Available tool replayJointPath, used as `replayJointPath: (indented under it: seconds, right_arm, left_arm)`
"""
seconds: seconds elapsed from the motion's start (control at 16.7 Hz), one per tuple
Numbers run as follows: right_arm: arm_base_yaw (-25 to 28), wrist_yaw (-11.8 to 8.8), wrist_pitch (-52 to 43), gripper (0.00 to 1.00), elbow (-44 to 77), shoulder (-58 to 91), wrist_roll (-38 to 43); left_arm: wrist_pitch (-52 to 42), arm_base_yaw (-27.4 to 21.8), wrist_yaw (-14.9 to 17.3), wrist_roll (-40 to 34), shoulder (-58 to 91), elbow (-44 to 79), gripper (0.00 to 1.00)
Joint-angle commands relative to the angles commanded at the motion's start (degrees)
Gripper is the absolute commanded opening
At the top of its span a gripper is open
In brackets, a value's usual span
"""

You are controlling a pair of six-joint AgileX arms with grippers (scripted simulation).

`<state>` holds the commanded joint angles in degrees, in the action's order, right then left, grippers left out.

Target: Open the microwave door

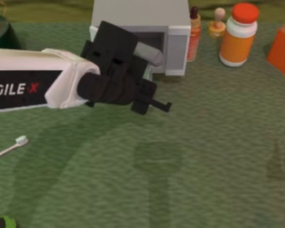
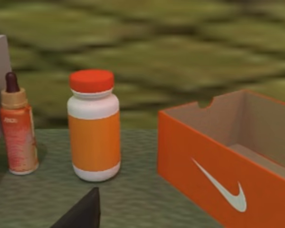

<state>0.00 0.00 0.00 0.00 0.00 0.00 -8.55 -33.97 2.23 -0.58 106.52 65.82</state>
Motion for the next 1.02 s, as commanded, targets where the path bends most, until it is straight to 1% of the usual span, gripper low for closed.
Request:
replayJointPath:
  seconds: [0.36, 1.02]
  right_arm:
    - [0.0, 0.0, 0.0, 1.0, 0.0, 0.0, 0.0]
    - [0.0, 0.0, 0.0, 1.0, 0.0, 0.0, 0.0]
  left_arm:
    - [0.27, 1.52, 1.87, 3.06, -1.26, -1.56, 0.0]
    - [0.27, 1.52, 1.87, 3.06, -1.26, -1.56, 0.0]
